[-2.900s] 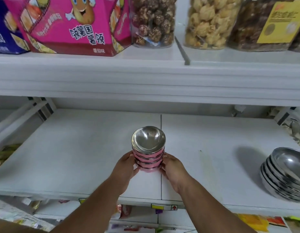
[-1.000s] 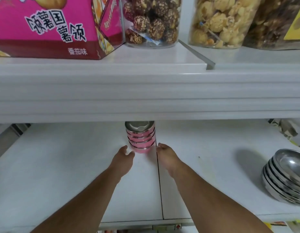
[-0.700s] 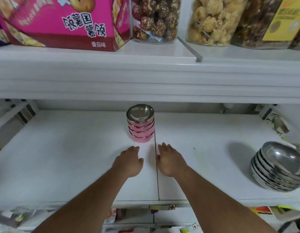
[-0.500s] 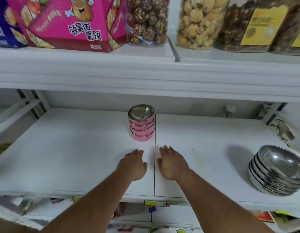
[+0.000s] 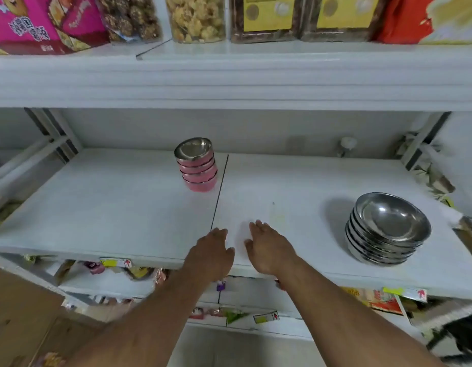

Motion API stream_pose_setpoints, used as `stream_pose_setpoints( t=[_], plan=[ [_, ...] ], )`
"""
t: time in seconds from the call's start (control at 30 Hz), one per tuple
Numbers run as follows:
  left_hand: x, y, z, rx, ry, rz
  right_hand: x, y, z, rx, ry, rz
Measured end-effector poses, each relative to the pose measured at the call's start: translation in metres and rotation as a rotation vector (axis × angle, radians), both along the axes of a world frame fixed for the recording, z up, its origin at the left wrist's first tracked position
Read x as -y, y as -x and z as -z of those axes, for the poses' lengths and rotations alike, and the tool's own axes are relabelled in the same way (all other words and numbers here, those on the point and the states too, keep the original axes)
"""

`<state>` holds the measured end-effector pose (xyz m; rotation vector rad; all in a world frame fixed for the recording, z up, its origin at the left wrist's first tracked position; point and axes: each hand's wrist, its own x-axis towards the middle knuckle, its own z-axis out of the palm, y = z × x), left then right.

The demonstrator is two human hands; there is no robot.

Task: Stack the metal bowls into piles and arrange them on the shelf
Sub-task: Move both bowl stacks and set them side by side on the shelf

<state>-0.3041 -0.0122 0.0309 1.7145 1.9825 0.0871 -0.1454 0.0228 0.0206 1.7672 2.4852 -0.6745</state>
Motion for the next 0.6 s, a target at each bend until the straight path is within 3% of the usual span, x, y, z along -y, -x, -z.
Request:
stream_pose_setpoints(
  t=[0.4, 0.6],
  plan=[
    [0.051, -0.053, -0.003, 0.072, -0.019, 0.118, 0.075, -0.065, -0.005, -0.087, -0.003, 0.168],
    [0.076, -0.091, 0.009, 0.160, -0.040, 0.176, 0.118, -0.108, -0.003, -0.017, 0.013, 0.257]
  ],
)
